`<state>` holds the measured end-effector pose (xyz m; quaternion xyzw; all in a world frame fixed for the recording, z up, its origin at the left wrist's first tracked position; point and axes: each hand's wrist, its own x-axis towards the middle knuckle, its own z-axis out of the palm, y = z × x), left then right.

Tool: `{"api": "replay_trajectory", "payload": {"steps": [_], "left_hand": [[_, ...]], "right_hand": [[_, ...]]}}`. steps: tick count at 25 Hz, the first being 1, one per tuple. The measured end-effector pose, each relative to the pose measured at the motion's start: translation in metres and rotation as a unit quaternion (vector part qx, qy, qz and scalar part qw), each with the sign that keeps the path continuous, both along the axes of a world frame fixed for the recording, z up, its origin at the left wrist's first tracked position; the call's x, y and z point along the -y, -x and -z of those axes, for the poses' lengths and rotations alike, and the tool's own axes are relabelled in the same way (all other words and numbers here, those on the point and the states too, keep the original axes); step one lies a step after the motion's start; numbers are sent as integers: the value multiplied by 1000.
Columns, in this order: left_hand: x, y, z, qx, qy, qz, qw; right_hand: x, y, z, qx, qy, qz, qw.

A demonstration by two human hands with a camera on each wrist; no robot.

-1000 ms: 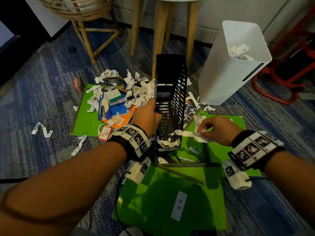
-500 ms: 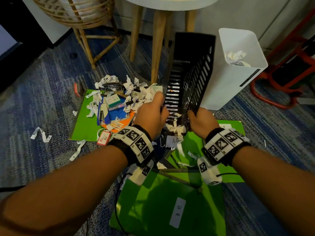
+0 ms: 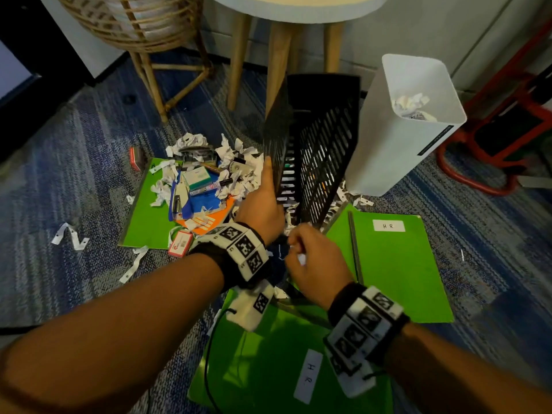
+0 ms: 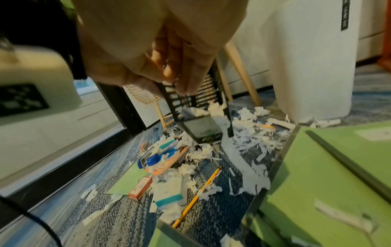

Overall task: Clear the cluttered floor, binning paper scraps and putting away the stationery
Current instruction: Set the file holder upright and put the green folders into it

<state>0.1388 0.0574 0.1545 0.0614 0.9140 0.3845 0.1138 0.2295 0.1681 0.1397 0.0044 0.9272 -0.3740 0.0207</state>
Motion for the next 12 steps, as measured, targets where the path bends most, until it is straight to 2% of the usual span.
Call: {"api": "replay_trajectory", "payload": {"steps": [2, 4, 5, 7, 8, 9, 10, 11, 12], "left_hand": [[-5, -4, -6, -10, 15, 28, 999], [-10, -8, -11, -15, 27, 50, 998], [-12, -12, -14, -17, 35, 64, 997], [-18, -20, -19, -21, 38, 97, 994], [-20, -24, -22, -29, 31, 113, 993], [-23, -26, -24, -39, 24, 127, 991], [-25, -28, -26, -54, 20, 143, 988], [-27, -29, -29, -63, 21, 156, 986], [-29, -30, -31, -66, 24, 164, 984]], "right_hand": [[12, 13, 8, 29, -6, -1, 1000], [11, 36, 15, 86, -71, -18, 994], [5, 44, 18, 144, -137, -59, 978], [0, 60, 23, 209, -223, -130, 943], [2, 66, 28, 226, -298, -128, 918], [14, 72, 21, 266, -431, -87, 858], [26, 79, 7, 340, -500, -37, 796], [34, 84, 3, 385, -553, -29, 738], [44, 86, -8, 404, -561, 6, 722]]}}
